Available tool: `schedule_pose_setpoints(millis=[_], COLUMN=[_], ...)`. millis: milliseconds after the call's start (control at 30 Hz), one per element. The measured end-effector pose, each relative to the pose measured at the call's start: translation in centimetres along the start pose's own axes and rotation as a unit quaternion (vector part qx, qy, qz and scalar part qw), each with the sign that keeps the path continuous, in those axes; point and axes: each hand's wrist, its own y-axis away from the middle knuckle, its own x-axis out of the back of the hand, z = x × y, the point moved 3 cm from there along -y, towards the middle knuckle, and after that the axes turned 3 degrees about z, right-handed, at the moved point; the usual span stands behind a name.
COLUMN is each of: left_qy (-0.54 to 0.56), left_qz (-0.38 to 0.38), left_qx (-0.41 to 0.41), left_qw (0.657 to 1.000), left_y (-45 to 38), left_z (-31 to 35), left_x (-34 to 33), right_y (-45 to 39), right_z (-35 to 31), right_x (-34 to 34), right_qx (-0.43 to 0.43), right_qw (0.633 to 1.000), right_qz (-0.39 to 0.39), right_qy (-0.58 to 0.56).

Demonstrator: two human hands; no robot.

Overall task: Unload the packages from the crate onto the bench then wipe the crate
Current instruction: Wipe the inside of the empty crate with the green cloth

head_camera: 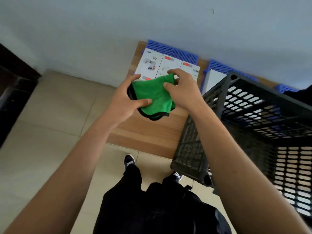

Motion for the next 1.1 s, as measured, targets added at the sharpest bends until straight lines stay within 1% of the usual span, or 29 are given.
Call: schedule_pose_setpoints(millis=[100,200,300,400,467,567,633,700,733,800,833,933,1033,1100], left_qy=[-0.017,-0.023,-0.089,-0.144,-0.176,-0.233,-0.298,-0.382,-0.404,-0.430,-0.448,-0.517,-0.557,-0.565], left_qz=[-0.027,-0.037,-0.042,-0.040,-0.044,-0.079,-0.099,-0.106,-0.114,-0.145,-0.164,-0.206,-0.213,-0.216], left_qx=[0.005,0.039,0.063,0.062,0.051,0.030,0.005,-0.062,-0.097,-0.142,-0.145,-0.112,-0.118,-0.127], left_qw=[0.999,0.998,0.993,0.987,0.982,0.969,0.949,0.916,0.902,0.880,0.867,0.823,0.794,0.786], left_y=[-1.0,-1.8,-2.6,-3.4,-3.8,-4.0,-3.8,-3.4,-3.0,-2.2,-1.9,-1.7,-2.1,-2.3], left_z=[-3.2,-6.8,-10.4,-13.3,-14.9,-16.8,-17.5,-17.8,-17.9,-18.6,-19.1,-20.3,-20.5,-20.3], left_x=[1.2,2.2,2.5,2.1,1.6,0.4,0.1,0.1,0.1,-0.1,-0.3,-0.9,-1.2,-1.4], right_y=[0.0,0.6,1.3,2.4,2.8,3.4,4.1,4.9,5.2,5.5,5.6,5.8,5.5,5.3], right_z=[1.9,4.4,7.2,10.5,12.3,14.3,15.0,15.4,15.5,16.0,16.2,16.9,17.0,16.7], right_x=[-4.8,-9.0,-12.5,-15.1,-16.1,-17.0,-17.2,-17.5,-17.8,-18.6,-19.0,-19.8,-19.8,-19.6], right_qx=[-0.071,-0.142,-0.215,-0.259,-0.278,-0.295,-0.293,-0.252,-0.222,-0.178,-0.171,-0.174,-0.159,-0.163], right_qw=[0.997,0.989,0.972,0.953,0.945,0.934,0.932,0.948,0.959,0.977,0.982,0.980,0.975,0.972], right_qz=[-0.001,0.022,0.062,0.089,0.107,0.140,0.169,0.179,0.167,0.114,0.082,0.002,-0.038,-0.055], right_qy=[-0.004,-0.033,-0.070,-0.129,-0.136,-0.143,-0.127,-0.082,-0.054,0.001,0.026,0.098,0.149,0.158])
